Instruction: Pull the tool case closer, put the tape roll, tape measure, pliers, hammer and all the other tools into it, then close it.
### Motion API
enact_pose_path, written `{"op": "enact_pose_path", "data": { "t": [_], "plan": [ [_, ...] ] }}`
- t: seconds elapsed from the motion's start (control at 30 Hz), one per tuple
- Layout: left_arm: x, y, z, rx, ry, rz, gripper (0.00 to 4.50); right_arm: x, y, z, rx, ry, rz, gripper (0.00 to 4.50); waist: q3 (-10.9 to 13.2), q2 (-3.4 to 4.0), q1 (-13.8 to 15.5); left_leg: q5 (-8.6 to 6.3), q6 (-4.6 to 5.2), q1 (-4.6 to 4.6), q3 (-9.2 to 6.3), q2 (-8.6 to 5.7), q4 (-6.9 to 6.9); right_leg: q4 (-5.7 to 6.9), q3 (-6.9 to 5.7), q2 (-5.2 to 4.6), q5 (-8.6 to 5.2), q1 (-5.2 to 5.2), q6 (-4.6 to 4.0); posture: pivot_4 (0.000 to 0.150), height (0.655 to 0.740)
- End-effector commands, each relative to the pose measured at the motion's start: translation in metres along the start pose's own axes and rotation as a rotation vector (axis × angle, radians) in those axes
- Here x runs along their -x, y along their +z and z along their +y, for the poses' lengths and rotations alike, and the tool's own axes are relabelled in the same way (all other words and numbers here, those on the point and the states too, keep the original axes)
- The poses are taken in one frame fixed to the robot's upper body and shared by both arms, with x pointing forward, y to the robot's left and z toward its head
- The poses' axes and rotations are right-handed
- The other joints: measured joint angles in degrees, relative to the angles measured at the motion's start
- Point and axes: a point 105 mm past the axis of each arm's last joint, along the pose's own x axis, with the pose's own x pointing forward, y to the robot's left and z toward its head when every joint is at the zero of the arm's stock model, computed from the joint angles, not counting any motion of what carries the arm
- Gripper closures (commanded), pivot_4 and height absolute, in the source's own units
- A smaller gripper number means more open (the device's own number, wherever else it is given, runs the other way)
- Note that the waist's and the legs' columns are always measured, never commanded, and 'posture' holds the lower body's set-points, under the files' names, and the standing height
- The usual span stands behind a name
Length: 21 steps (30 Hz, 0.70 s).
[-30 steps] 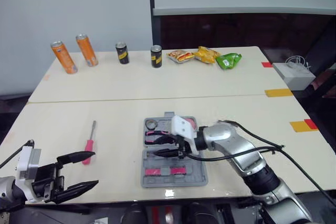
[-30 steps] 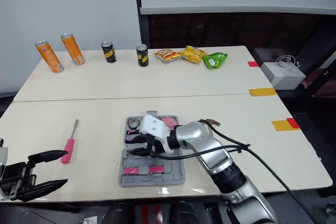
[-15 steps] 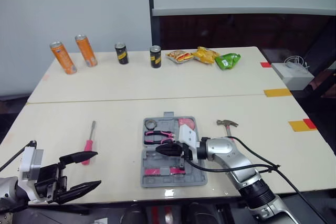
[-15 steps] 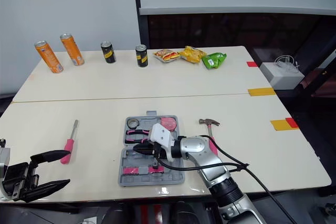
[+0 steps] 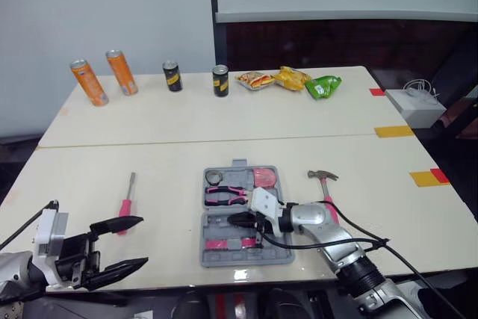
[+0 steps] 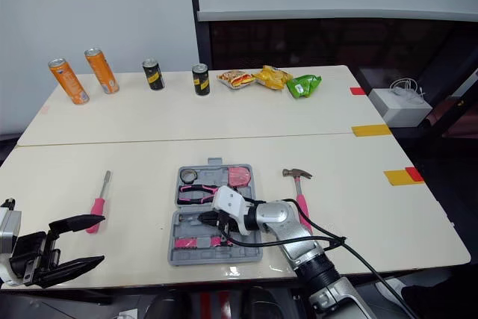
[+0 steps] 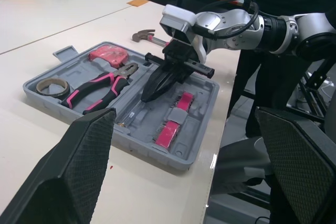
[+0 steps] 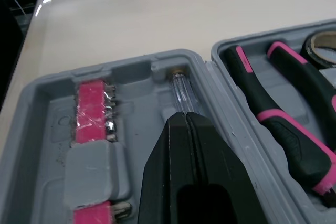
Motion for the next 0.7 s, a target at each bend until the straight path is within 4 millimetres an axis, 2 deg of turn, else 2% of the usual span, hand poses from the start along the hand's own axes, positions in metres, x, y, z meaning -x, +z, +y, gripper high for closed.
{"op": "enact_pose_path", "data": {
  "t": [0.03, 0.23, 0.47, 0.5, 0.57, 0.63, 0.7],
  "plan": [
    [-0.003, 0.008, -0.002, -0.026, -0.015, -0.012, 0.00, 0.000, -0.006, -0.004, 0.018, -0.008, 0.031, 4.46, 0.0, 0.00, 0.0, 0.00, 0.00, 0.01, 0.00, 0.00, 0.00, 0.00, 0.00, 0.00, 0.00, 0.00, 0.00, 0.150, 0.7400],
    [-0.004, 0.008, -0.003, -0.025, -0.014, -0.009, 0.00, -0.001, -0.016, -0.006, 0.008, -0.005, 0.071, 4.46, 0.0, -0.01, 0.0, 0.00, 0.00, 0.01, 0.01, 0.00, 0.00, 0.00, 0.00, -0.01, 0.00, 0.03, -0.01, 0.150, 0.7400],
    [-0.006, 0.007, -0.004, -0.020, -0.012, -0.004, 0.00, -0.003, -0.051, 0.007, -0.058, 0.075, 0.260, 4.46, -0.3, 0.01, 0.0, 0.00, 0.00, 0.22, 0.03, 0.00, -0.01, 0.02, 0.02, 0.00, 0.01, 0.19, -0.03, 0.150, 0.7400],
    [-0.007, 0.007, -0.004, -0.019, -0.011, -0.003, 0.00, -0.005, -0.044, 0.005, -0.069, 0.062, 0.213, 4.46, -0.3, 0.00, 0.0, 0.00, 0.00, 0.29, 0.04, 0.00, -0.02, 0.02, 0.03, 0.00, 0.01, 0.23, -0.03, 0.150, 0.7400],
    [-0.009, 0.005, -0.004, -0.010, 0.003, -0.006, 0.00, -0.006, -0.017, -0.002, -0.065, 0.020, 0.058, 4.46, -0.3, -0.01, 0.0, 0.00, 0.00, 0.66, 0.05, 0.00, -0.04, 0.01, 0.05, 0.00, 0.00, 0.36, -0.02, 0.150, 0.7400],
    [-0.010, 0.005, -0.001, 0.001, 0.030, -0.020, 0.00, 0.002, 0.013, -0.015, -0.045, -0.059, -0.107, 4.46, -0.3, 0.03, 0.1, 0.00, 0.00, 0.71, 0.08, 0.00, -0.04, 0.01, 0.08, 0.00, 0.00, 0.37, -0.02, 0.150, 0.7400],
    [-0.011, 0.004, 0.001, 0.012, 0.054, -0.035, 0.00, 0.012, 0.033, -0.021, -0.060, -0.107, -0.226, 4.46, -0.2, 0.05, 0.1, 0.00, 0.00, 0.54, 0.14, 0.00, -0.04, 0.01, 0.13, 0.00, 0.01, 0.23, -0.03, 0.150, 0.7400]
  ]
}}
